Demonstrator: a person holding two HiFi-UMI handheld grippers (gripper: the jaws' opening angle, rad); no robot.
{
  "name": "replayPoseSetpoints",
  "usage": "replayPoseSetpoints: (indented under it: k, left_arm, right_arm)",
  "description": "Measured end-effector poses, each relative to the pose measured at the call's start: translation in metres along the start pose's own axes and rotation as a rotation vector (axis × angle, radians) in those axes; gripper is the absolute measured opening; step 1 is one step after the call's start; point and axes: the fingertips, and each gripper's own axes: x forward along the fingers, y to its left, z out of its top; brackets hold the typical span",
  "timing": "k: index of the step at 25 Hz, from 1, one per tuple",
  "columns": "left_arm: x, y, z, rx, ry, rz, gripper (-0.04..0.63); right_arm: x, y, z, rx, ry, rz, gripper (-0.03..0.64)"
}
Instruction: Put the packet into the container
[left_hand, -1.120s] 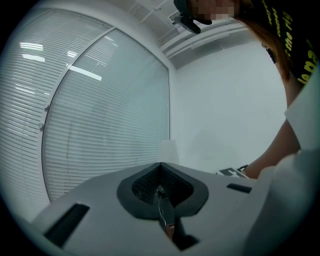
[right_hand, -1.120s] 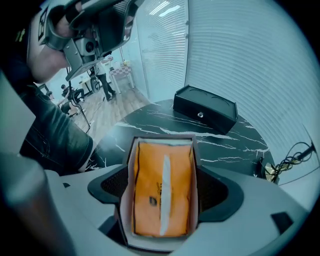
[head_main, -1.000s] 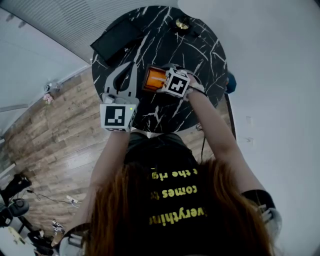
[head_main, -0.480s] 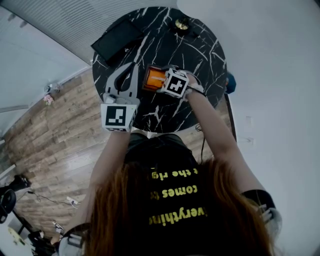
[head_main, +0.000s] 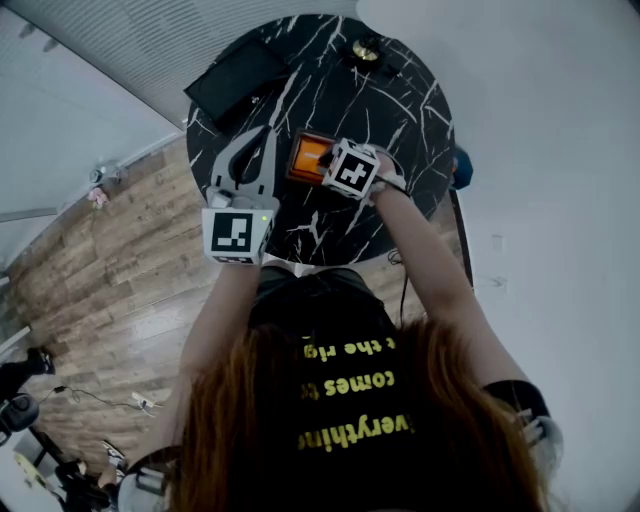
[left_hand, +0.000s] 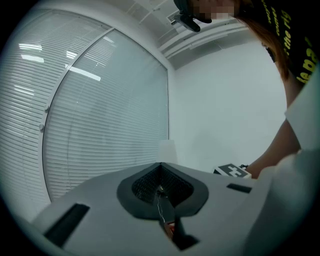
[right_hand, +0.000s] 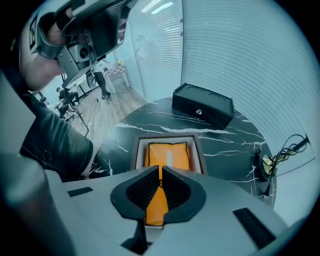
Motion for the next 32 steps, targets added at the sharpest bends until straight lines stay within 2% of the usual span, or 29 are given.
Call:
replayPoseSetpoints:
  k: [7, 10, 13, 18, 26, 32]
  left_arm:
    - [0.001, -0.003, -0.003, 0.006, -0.002, 0.004, 0.000]
    - [0.000, -0.006, -0.004, 0.008, 0.006, 0.000, 0.000]
    - [0.001, -0.008, -0.004, 0.014, 0.000, 0.002, 0.000]
    - [0.002, -0.012, -0.005, 0.011, 0.013, -0.008, 0.000]
    - [0.006, -0.021, -0.003, 0.031, 0.004, -0.022, 0.000]
    - [0.006, -0.029, -0.005, 0.028, 0.012, -0.040, 0.000]
  right_arm:
    - [-0.007, -0.005, 0.009, 0.120, -0.105, -0.030, 0.017]
    - [-0.017, -0.011, 0.018, 0.168, -0.183, -0.076, 0.017]
    - [-0.032, -0.020, 0.032, 0.233, -0.304, -0.136, 0.017]
    - [-0.070, -0.029, 0.060, 0.334, -0.566, -0.227, 0.017]
    - [-0.145, -0.017, 0.100, 0.310, -0.958, -0.366, 0.017]
    - [-0.186, -0.011, 0.108, 0.280, -1.102, -0.465, 0.017]
